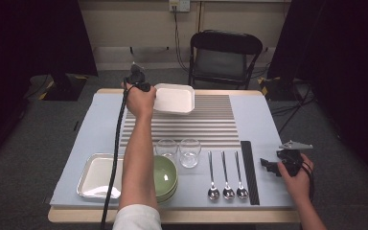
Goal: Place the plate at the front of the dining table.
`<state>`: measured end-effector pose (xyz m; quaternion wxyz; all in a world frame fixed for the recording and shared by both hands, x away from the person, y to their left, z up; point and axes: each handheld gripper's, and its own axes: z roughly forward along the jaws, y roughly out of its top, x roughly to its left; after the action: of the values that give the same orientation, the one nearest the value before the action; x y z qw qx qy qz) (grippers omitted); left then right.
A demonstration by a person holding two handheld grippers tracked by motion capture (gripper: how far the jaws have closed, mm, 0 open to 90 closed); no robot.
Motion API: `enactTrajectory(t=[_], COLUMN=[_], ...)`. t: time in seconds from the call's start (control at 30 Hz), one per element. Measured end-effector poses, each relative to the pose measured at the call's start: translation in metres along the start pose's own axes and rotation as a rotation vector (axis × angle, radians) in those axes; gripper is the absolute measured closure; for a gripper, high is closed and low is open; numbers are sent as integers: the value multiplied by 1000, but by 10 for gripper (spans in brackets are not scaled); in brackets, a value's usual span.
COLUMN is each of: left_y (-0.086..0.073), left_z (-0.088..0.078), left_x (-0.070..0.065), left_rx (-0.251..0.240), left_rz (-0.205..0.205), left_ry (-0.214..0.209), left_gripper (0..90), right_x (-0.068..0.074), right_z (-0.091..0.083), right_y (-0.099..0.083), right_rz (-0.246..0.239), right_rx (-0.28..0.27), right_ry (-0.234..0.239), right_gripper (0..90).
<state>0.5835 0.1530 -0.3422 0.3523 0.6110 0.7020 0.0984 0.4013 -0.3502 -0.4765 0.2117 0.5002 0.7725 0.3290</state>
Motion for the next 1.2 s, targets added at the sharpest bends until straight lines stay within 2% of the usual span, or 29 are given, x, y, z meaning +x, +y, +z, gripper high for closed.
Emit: enactTrajectory(t=[1.2], left_y=[-3], left_z=[19], left_x=[-3], left_rx=[8], left_rz=[-26], left_ry=[28], left_gripper=[888], right_x=[0], right_z=[0], right_y=[0], right_rz=[-4], right_rx=[-1], right_ry=[-1], right_gripper=[181])
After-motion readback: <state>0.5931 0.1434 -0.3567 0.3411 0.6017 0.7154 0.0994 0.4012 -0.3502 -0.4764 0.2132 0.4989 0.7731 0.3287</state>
